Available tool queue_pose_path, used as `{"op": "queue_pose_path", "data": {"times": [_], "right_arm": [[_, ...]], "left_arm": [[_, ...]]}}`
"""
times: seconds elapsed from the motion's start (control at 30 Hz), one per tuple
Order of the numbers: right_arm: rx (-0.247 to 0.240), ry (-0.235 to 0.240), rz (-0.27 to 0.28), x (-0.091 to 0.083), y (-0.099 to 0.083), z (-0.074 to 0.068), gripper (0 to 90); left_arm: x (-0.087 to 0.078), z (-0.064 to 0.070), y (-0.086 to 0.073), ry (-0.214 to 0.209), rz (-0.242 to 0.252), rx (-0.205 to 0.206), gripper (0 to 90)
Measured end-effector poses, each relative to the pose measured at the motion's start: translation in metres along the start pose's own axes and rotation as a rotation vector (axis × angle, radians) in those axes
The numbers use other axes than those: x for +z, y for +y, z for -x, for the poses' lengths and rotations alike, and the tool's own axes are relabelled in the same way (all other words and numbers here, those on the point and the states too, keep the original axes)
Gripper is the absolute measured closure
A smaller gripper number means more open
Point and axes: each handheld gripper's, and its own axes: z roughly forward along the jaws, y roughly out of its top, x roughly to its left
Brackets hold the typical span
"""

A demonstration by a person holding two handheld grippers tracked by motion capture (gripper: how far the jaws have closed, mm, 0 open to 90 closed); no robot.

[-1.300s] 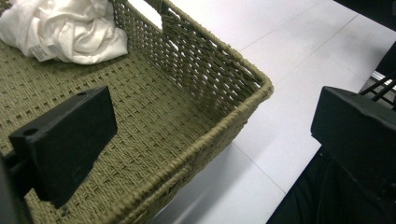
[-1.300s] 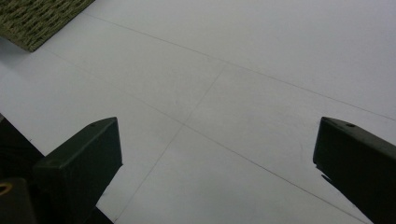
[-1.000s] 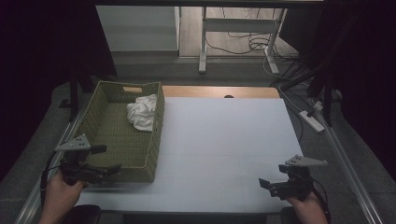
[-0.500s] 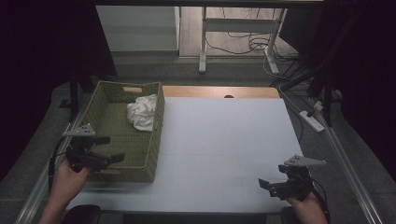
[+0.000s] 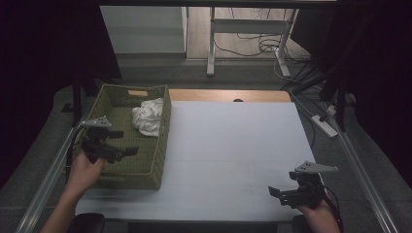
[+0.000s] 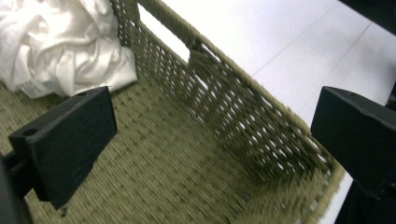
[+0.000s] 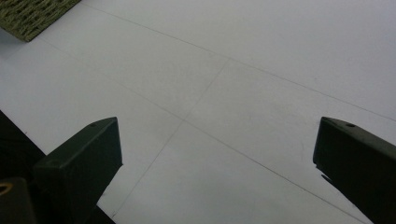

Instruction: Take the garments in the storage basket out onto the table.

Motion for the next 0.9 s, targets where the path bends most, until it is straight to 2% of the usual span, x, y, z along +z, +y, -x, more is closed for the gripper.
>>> {"op": "queue_pose_path", "data": {"times": [0.17,0.47,0.57,0.9], "right_arm": [[0.0,0.0,-0.002,0.0,0.0,0.0,1.6],[0.003,0.005,-0.001,0.0,0.0,0.001,1.6],[0.003,0.006,-0.002,0.0,0.0,0.001,1.6],[0.006,0.01,-0.002,0.0,0.0,0.002,1.6]], "left_arm": [[0.006,-0.01,0.012,0.025,-0.026,0.017,0.0],[0.023,-0.029,0.029,0.012,-0.049,-0.025,0.0],[0.028,-0.034,0.036,0.041,-0.055,-0.017,0.0],[0.047,-0.057,0.053,0.106,-0.096,-0.031,0.0]]}}
